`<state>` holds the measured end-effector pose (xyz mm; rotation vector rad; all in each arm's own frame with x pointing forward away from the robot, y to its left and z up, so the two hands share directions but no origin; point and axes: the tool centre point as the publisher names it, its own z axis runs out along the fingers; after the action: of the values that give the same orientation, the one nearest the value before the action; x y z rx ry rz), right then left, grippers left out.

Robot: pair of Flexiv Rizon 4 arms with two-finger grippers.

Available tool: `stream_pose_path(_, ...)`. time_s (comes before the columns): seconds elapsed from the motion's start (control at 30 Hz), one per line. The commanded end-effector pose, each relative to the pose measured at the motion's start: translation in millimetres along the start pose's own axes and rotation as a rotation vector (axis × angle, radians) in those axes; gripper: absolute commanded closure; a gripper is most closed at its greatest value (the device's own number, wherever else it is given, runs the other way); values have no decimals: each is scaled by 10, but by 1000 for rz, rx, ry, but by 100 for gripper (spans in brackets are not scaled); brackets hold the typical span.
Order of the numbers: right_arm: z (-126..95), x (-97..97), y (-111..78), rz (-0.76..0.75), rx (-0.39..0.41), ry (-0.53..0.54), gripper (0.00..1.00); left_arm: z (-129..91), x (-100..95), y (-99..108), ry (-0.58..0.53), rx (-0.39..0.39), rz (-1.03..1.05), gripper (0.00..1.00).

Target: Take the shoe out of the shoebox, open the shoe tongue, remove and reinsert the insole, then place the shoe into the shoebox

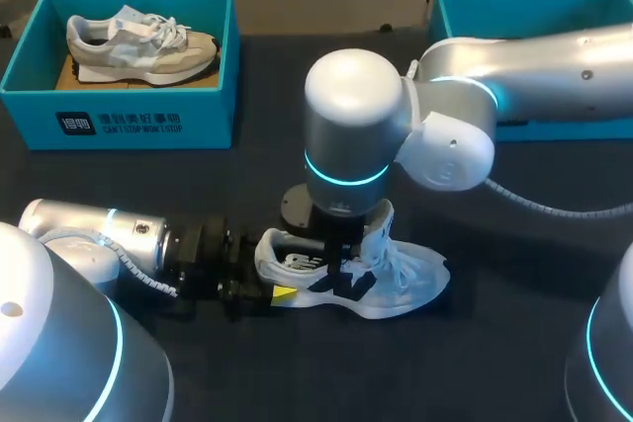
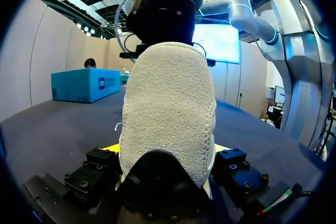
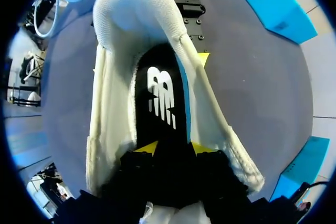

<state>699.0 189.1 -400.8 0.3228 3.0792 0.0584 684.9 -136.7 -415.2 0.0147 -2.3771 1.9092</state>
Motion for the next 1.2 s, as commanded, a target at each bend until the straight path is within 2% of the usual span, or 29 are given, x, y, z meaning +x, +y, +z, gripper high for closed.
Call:
stream_pose_path(0.03, 155, -22, 56, 3, 0, 43, 69, 4, 10, -5, -3, -2, 0, 100)
stream_pose_path(0.23, 171, 84, 21, 13, 5, 65, 86, 4, 10, -5, -3, -2, 0, 100)
stream_pose_path(0.33, 176, 137, 1, 18, 11, 77, 100, 4, 10, -5, -3, -2, 0, 100)
stream_pose_path(0.7, 95, 290, -75, 25, 14, 93, 100, 4, 10, -5, -3, -2, 0, 100)
stream_pose_path(1.2, -269, 330, -68, 5, -73, -55, 100, 4, 10, -5, -3, -2, 0, 100)
